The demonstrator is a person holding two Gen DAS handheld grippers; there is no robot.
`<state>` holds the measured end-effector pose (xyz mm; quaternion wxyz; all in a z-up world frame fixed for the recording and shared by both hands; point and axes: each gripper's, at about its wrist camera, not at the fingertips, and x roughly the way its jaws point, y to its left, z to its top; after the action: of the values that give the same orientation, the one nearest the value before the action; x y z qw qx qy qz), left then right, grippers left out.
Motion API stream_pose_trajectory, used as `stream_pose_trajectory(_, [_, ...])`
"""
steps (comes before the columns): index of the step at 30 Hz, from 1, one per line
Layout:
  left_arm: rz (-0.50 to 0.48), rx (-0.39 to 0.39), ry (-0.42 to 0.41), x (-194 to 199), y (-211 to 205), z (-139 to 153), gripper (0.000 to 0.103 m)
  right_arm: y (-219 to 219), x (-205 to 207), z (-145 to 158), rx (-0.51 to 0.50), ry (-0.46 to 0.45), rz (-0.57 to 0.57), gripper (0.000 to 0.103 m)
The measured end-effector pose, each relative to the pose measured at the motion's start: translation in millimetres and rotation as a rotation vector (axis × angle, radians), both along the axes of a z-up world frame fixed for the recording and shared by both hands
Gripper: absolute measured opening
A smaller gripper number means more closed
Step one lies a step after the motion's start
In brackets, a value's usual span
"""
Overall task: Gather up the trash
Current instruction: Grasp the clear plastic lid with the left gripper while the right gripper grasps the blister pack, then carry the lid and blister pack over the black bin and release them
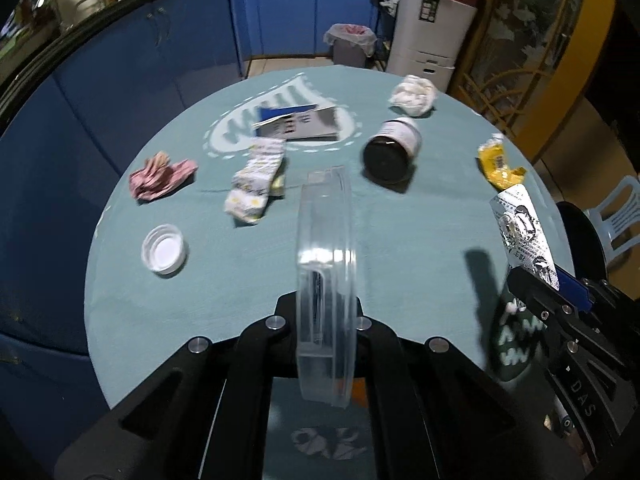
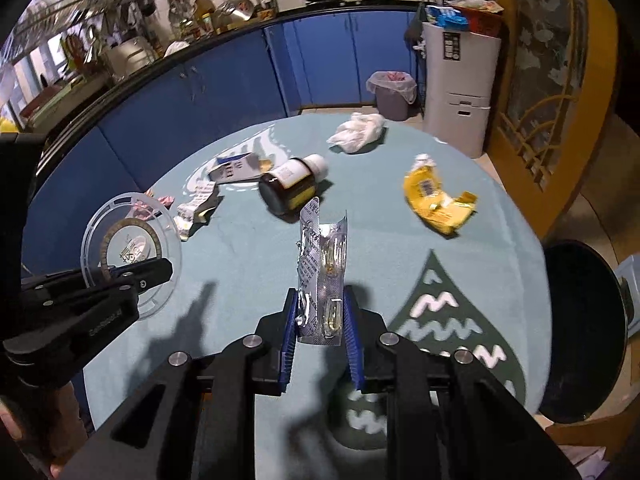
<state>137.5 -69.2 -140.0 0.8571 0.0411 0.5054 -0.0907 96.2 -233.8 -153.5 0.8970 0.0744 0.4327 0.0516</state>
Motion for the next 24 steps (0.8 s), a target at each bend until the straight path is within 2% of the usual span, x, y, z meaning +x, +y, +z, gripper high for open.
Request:
stream_pose_trajectory(10, [-0.116,0.025,-0.015,1,-72,8,0.004,-61,-19,2,0.045,-0.024,-0.114,0.022])
stream_pose_trajectory(24, [-0.344,0.041,-0.024,-3,-217,14,0.004,-172,-49,-11,0.106,-0.019,-0.341,0.022])
